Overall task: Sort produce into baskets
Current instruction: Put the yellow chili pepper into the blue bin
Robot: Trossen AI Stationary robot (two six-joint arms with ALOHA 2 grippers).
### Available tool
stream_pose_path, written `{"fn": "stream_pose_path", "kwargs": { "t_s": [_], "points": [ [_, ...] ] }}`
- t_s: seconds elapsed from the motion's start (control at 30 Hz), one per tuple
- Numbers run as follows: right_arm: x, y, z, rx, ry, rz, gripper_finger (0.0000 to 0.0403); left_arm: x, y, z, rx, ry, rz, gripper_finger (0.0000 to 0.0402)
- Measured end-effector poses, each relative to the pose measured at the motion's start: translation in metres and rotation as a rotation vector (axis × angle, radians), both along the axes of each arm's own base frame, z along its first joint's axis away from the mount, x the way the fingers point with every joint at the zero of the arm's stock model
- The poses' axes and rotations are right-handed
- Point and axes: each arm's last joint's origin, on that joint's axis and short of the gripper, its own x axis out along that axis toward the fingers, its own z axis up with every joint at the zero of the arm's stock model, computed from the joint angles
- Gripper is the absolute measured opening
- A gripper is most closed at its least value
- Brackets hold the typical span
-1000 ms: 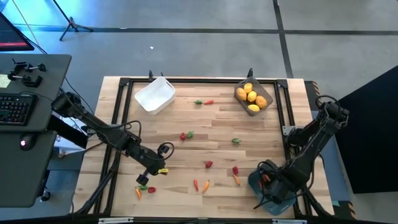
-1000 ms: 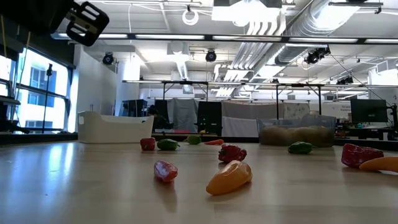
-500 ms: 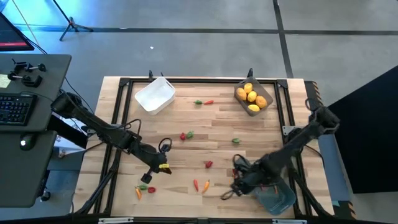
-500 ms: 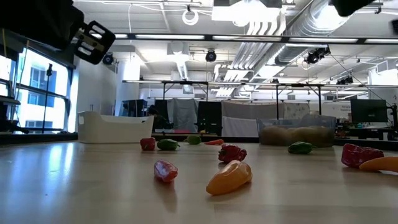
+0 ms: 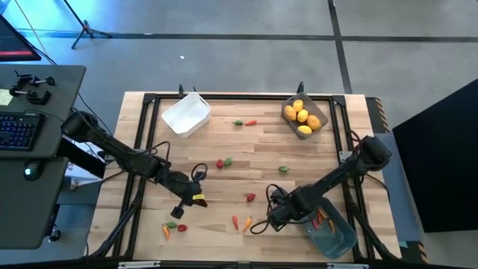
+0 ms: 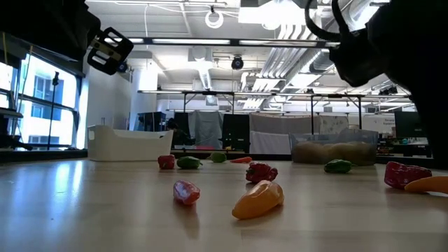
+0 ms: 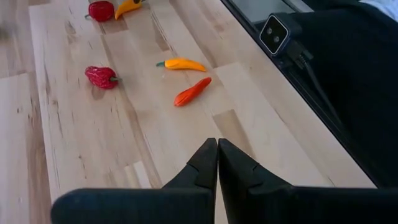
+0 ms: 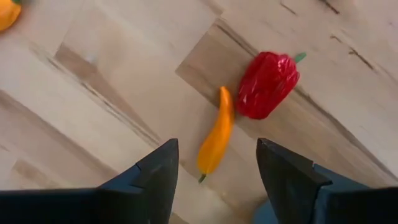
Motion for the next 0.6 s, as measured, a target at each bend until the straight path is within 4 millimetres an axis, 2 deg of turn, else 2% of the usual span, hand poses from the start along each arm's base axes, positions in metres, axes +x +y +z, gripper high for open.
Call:
{"fn": "stream_pose_path", "kwargs": {
  "t_s": [0.4,0.6],
  "points": [
    [0.005,-0.003,-0.017,-0.014,0.054,0.024,0.0132,0.0,0.0,0.0,0.0,0.0,0.002,0.0],
    [0.005,-0.002,-0.017,0.003,0.057,0.057,0.007,0.002,0.004,0.0,0.0,-0.001,0.018,0.0]
  ]
}}
